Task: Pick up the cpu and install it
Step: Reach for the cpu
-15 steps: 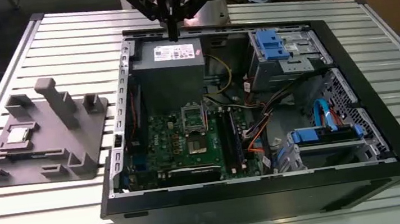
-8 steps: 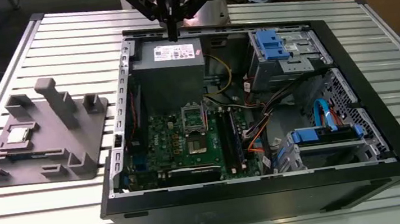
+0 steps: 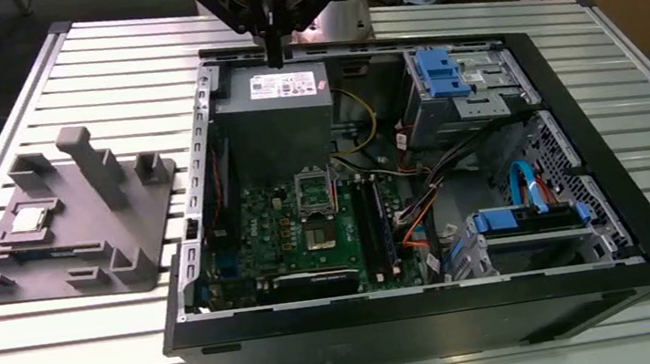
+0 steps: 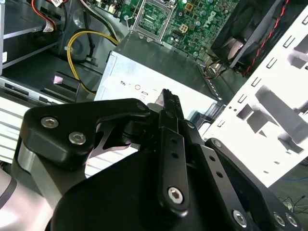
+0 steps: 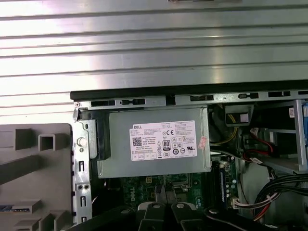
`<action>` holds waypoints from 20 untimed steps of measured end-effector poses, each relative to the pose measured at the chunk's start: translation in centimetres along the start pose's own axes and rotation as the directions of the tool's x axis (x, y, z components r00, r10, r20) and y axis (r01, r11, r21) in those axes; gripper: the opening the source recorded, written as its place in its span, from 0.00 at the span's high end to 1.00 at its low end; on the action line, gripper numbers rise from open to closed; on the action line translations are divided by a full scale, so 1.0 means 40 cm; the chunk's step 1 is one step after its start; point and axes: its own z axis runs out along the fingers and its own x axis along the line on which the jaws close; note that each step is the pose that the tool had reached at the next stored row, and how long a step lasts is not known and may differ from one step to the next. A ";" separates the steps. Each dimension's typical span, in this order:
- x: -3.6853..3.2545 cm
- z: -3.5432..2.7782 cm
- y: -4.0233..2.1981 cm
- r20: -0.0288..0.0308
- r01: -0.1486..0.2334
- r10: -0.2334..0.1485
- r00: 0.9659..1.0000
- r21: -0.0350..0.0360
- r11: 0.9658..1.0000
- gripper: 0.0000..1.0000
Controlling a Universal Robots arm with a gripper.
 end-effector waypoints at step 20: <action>0.055 0.000 -0.004 0.000 0.000 0.000 1.000 0.000 1.000 0.90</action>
